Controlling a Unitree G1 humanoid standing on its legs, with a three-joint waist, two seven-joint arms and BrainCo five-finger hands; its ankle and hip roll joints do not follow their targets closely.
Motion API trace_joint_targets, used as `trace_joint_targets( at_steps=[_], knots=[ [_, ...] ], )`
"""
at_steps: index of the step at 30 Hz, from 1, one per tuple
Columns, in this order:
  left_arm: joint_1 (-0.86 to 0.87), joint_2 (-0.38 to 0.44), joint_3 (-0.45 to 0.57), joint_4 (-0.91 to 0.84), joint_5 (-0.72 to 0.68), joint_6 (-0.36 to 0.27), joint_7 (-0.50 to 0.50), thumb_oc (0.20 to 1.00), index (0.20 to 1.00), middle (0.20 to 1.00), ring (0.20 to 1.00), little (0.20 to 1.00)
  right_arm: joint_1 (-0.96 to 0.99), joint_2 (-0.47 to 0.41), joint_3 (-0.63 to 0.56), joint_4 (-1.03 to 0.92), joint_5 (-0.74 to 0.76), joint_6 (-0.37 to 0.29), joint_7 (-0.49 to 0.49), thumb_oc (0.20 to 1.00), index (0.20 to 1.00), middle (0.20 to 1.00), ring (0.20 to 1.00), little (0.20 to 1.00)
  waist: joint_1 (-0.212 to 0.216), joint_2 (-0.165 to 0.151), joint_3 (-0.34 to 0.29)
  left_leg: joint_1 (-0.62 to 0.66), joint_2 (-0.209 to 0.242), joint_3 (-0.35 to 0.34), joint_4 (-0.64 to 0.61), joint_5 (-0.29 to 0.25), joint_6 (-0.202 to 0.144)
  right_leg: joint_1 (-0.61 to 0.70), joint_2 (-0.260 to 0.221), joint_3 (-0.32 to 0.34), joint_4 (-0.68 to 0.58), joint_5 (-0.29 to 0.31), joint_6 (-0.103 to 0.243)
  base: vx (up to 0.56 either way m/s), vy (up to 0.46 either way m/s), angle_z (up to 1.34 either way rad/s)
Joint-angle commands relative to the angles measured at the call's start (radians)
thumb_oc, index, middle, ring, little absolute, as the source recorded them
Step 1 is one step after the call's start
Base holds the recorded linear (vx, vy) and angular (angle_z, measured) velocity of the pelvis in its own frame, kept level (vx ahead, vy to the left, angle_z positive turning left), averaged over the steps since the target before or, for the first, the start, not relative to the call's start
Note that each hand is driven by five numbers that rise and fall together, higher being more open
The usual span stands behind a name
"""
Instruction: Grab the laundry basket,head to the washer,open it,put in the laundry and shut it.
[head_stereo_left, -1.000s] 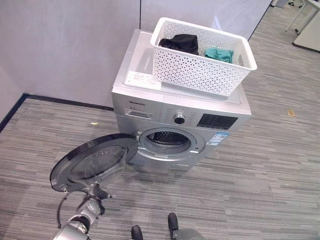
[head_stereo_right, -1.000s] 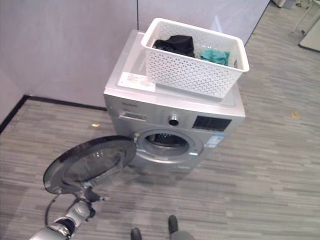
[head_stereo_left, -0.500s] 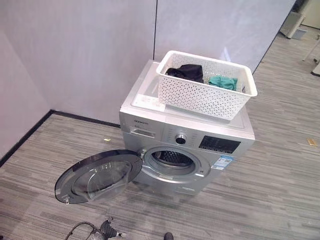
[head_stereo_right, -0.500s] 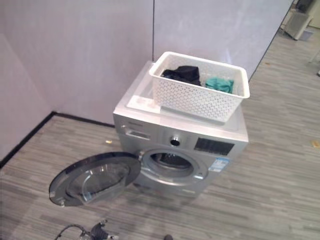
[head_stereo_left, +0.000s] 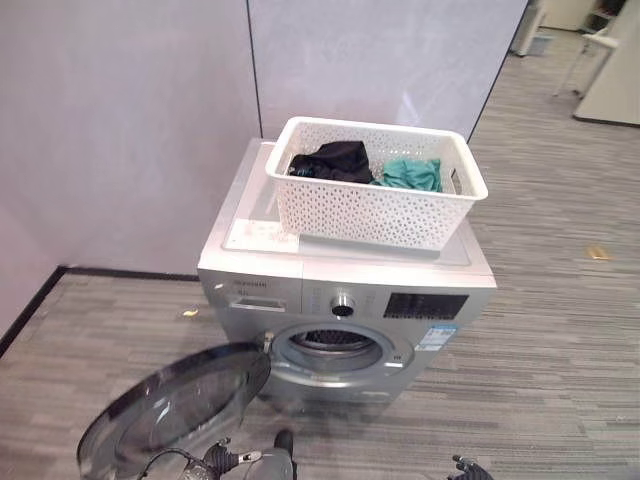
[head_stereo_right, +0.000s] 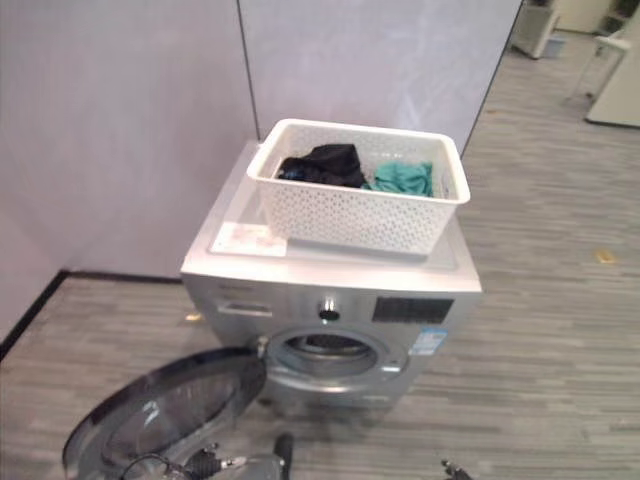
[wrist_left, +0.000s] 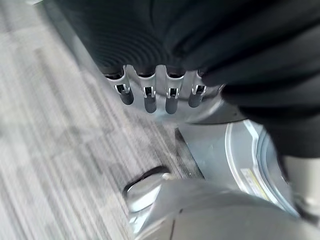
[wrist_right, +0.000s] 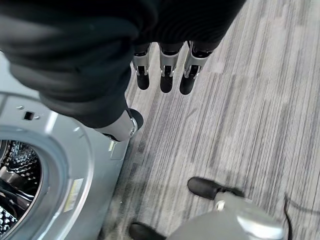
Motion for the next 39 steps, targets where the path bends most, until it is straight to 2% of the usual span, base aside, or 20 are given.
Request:
trace_joint_targets(
  at_steps=[1,3,4,6,8,10,12,15,19,24,27,29,30,31,32,33,35,36,37,39],
  knots=[
    [0.021,0.06,0.016,0.023,0.037,0.0,0.001,1.0,1.0,1.0,1.0,1.0,0.012,-0.029,-0.031,-0.083,0.058,-0.023,0.021,1.0,1.0,1.0,1.0,1.0,0.023,0.001,-0.038,-0.034,-0.03,0.015,0.023,0.025,0.022,-0.08,-0.046,0.015,0.292,-0.024,0.106,0.22,0.125,-0.88],
    [0.027,0.065,0.021,0.017,0.035,0.002,0.004,1.0,1.0,1.0,1.0,1.0,0.014,-0.04,-0.045,-0.167,0.11,-0.027,0.031,1.0,1.0,1.0,1.0,1.0,0.011,0.004,-0.015,-0.017,-0.025,0.032,0.023,0.015,0.033,-0.152,-0.036,0.029,0.398,0.05,0.123,0.14,0.069,-0.64],
    [0.029,0.066,0.024,0.018,0.03,0.004,0.006,1.0,1.0,1.0,1.0,1.0,0.01,-0.039,-0.058,-0.185,0.147,-0.027,0.026,1.0,1.0,1.0,1.0,1.0,0.003,0.009,-0.006,-0.008,-0.016,0.04,0.014,0.012,0.034,-0.192,-0.024,0.016,0.419,0.056,0.123,0.07,0.018,-0.48],
    [0.039,0.056,0.032,0.022,0.025,0.006,0.001,1.0,1.0,1.0,1.0,1.0,0.034,-0.035,-0.094,-0.268,0.303,-0.026,0.062,1.0,1.0,1.0,1.0,1.0,-0.023,0.016,-0.006,0.029,0.001,0.06,-0.029,0.001,0.02,-0.248,-0.026,-0.05,0.295,0.039,0.121,0.09,-0.022,-0.37],
    [0.033,0.054,0.023,0.022,0.034,0.004,-0.002,1.0,1.0,1.0,1.0,1.0,0.074,-0.05,-0.122,-0.323,0.394,-0.035,0.085,1.0,1.0,1.0,1.0,1.0,-0.056,0.01,0.002,0.05,-0.007,0.031,-0.033,-0.01,0.008,-0.281,-0.003,-0.004,0.18,0.071,0.115,0.14,-0.094,-0.16],
    [0.038,0.06,0.028,0.015,0.042,0.007,0.002,1.0,1.0,1.0,1.0,1.0,0.158,-0.048,-0.146,-0.447,0.515,-0.02,0.131,1.0,1.0,1.0,1.0,1.0,-0.063,-0.009,0.014,0.049,0.001,0.029,0.007,-0.021,0.0,-0.235,-0.017,-0.031,0.158,0.072,0.105,0.08,-0.148,0.54],
    [0.042,0.063,0.032,0.021,0.058,0.012,0.007,1.0,1.0,1.0,1.0,1.0,0.22,-0.074,-0.173,-0.526,0.535,-0.018,0.157,1.0,1.0,1.0,1.0,1.0,-0.069,-0.02,0.005,0.055,0.009,0.028,-0.001,-0.014,-0.011,-0.211,-0.012,-0.041,0.128,0.068,0.096,0.04,-0.146,0.46],
    [0.08,0.067,0.057,0.041,0.104,0.021,-0.013,1.0,1.0,1.0,1.0,1.0,0.366,-0.141,-0.285,-0.636,0.633,-0.001,0.246,1.0,1.0,1.0,1.0,1.0,-0.08,-0.031,-0.028,0.081,0.042,0.025,-0.094,0.04,-0.043,-0.175,0.009,-0.062,0.091,0.058,0.085,0.06,-0.169,-0.01],
    [0.089,0.06,0.058,0.041,0.112,0.022,-0.021,1.0,1.0,1.0,1.0,1.0,0.395,-0.142,-0.317,-0.638,0.64,0.005,0.254,1.0,1.0,1.0,1.0,1.0,-0.088,-0.034,-0.037,0.081,0.046,0.017,-0.104,0.047,-0.049,-0.17,0.012,-0.073,0.08,0.057,0.081,0.02,-0.088,0.07],
    [0.101,0.054,0.045,0.021,0.129,0.019,-0.032,1.0,1.0,1.0,1.0,1.0,0.483,-0.203,-0.352,-0.787,0.635,0.007,0.299,1.0,1.0,1.0,1.0,1.0,-0.094,-0.04,-0.026,0.046,0.052,-0.008,-0.079,0.065,-0.069,-0.16,0.028,-0.088,0.042,0.071,0.064,-0.05,-0.113,0.03],
    [0.056,0.084,0.013,0.003,0.15,0.021,-0.026,1.0,1.0,1.0,1.0,1.0,0.467,-0.297,-0.332,-0.89,0.609,-0.005,0.319,1.0,1.0,1.0,1.0,1.0,-0.088,-0.041,0.001,-0.01,0.067,-0.072,-0.125,0.133,-0.083,-0.208,0.046,-0.093,0.055,0.073,0.057,-0.18,-0.08,0.17],
    [0.056,0.084,0.013,0.003,0.15,0.021,-0.026,1.0,1.0,1.0,1.0,1.0,0.468,-0.298,-0.333,-0.891,0.609,-0.004,0.319,1.0,1.0,1.0,1.0,1.0,-0.089,-0.04,0.0,-0.012,0.066,-0.074,-0.126,0.134,-0.083,-0.21,0.046,-0.094,0.056,0.073,0.057,-0.04,-0.02,0.17],
    [0.045,0.095,0.011,0.0,0.169,0.019,-0.021,1.0,1.0,1.0,1.0,1.0,0.472,-0.343,-0.337,-0.949,0.587,-0.012,0.322,1.0,1.0,1.0,1.0,1.0,-0.098,-0.036,-0.003,-0.003,0.075,-0.058,-0.129,0.122,-0.079,-0.216,0.048,-0.11,0.068,0.069,0.058,-0.18,0.021,0.21],
    [0.014,0.084,0.001,-0.014,0.18,0.016,-0.022,1.0,1.0,1.0,1.0,1.0,0.463,-0.41,-0.4,-1.069,0.574,-0.034,0.304,1.0,1.0,1.0,1.0,1.0,-0.144,-0.05,0.013,-0.007,0.131,0.136,0.001,0.066,-0.071,-0.223,0.008,-0.152,0.078,0.084,0.063,-0.19,0.02,0.24],
    [0.013,0.083,0.001,-0.014,0.181,0.016,-0.022,1.0,1.0,1.0,1.0,1.0,0.463,-0.41,-0.401,-1.07,0.574,-0.033,0.304,1.0,1.0,1.0,1.0,1.0,-0.143,-0.049,0.011,-0.011,0.133,0.136,0.004,0.066,-0.071,-0.225,0.009,-0.151,0.077,0.086,0.063,-0.2,0.067,0.5],
    [0.008,0.077,0.008,-0.014,0.182,0.012,-0.019,1.0,1.0,1.0,1.0,1.0,0.454,-0.41,-0.414,-1.098,0.574,-0.038,0.296,1.0,1.0,1.0,1.0,1.0,-0.151,-0.057,0.014,0.005,0.139,0.162,0.075,0.013,-0.063,-0.237,-0.007,-0.152,0.088,0.092,0.065,-0.09,0.058,0.72],
    [0.012,0.075,0.019,-0.01,0.176,0.004,-0.017,1.0,1.0,1.0,1.0,1.0,0.449,-0.426,-0.462,-1.138,0.567,-0.054,0.28,1.0,1.0,1.0,1.0,1.0,-0.159,-0.055,0.013,0.06,0.106,0.096,0.127,-0.046,-0.069,-0.258,-0.014,-0.132,0.102,0.102,0.071,-0.08,0.154,0.35],
    [0.017,0.068,0.022,-0.006,0.173,0.004,-0.02,1.0,1.0,1.0,1.0,1.0,0.449,-0.442,-0.503,-1.17,0.553,-0.067,0.269,1.0,1.0,1.0,1.0,1.0,-0.165,-0.044,0.014,0.098,0.119,0.086,0.071,-0.037,-0.072,-0.26,-0.012,-0.13,0.109,0.105,0.087,0.02,0.293,-0.38],
    [0.034,0.053,0.036,-0.004,0.166,0.003,-0.028,1.0,1.0,1.0,1.0,1.0,0.481,-0.456,-0.593,-1.235,0.54,-0.071,0.263,1.0,1.0,1.0,1.0,1.0,-0.18,-0.034,0.01,0.141,0.108,0.103,-0.004,-0.07,-0.063,-0.258,-0.026,-0.113,0.111,0.11,0.103,0.02,0.227,-0.3],
    [0.049,0.04,0.043,0.0,0.164,-0.003,-0.035,1.0,1.0,1.0,1.0,1.0,0.49,-0.478,-0.641,-1.26,0.515,-0.079,0.256,1.0,1.0,1.0,1.0,1.0,-0.186,-0.021,-0.006,0.158,0.103,0.111,-0.062,-0.061,-0.06,-0.261,-0.031,-0.102,0.107,0.112,0.111,0.05,0.193,-0.07]
  ],
)
